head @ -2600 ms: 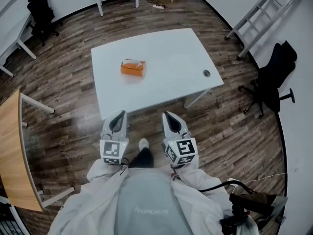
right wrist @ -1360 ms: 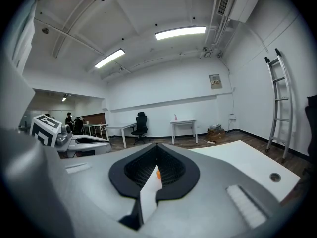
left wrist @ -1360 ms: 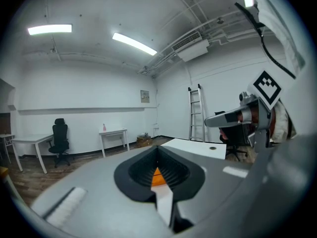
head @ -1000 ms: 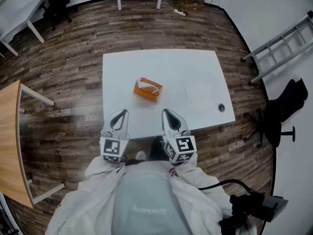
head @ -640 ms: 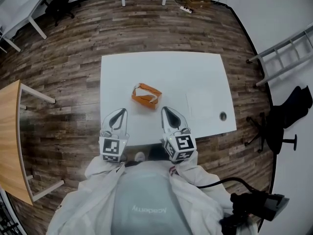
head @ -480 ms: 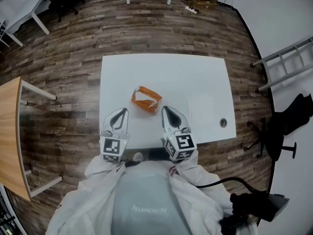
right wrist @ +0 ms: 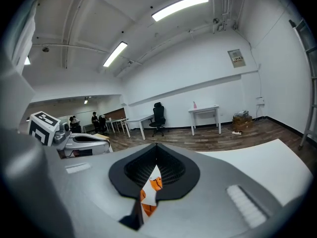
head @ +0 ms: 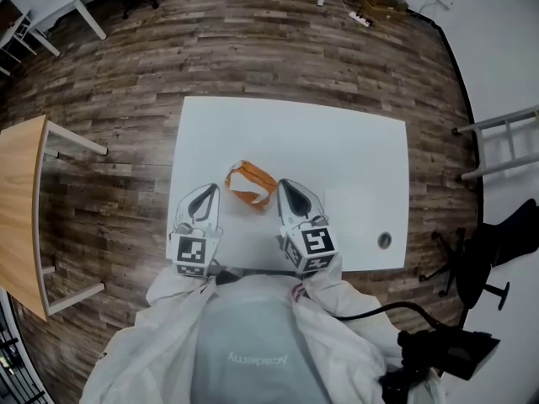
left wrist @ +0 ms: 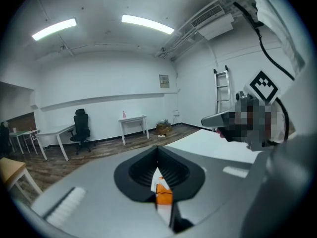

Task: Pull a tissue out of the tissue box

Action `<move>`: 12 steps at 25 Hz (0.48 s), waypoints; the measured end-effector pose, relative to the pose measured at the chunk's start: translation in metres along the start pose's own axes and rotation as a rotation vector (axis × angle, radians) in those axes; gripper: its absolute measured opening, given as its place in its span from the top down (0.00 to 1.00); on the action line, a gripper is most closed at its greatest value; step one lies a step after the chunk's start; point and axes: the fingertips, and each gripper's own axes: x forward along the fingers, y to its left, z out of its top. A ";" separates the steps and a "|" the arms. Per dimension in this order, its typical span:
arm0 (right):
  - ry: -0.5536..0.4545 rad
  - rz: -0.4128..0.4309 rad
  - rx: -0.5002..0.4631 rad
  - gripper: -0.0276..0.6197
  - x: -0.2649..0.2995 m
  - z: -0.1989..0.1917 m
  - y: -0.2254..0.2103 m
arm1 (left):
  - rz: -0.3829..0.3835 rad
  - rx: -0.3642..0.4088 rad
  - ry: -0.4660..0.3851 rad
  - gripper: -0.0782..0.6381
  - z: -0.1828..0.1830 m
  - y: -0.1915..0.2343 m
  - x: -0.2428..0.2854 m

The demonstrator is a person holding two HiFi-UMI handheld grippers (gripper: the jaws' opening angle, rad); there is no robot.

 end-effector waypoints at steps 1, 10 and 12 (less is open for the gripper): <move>0.008 0.011 0.000 0.96 0.002 0.000 -0.003 | 0.009 0.000 0.008 0.89 0.001 0.000 0.002; 0.063 0.094 0.036 0.96 0.016 -0.012 -0.026 | 0.092 -0.011 0.085 0.89 -0.005 -0.006 0.011; 0.069 0.106 0.040 0.96 0.018 -0.014 -0.029 | 0.102 -0.017 0.095 0.89 -0.006 -0.008 0.012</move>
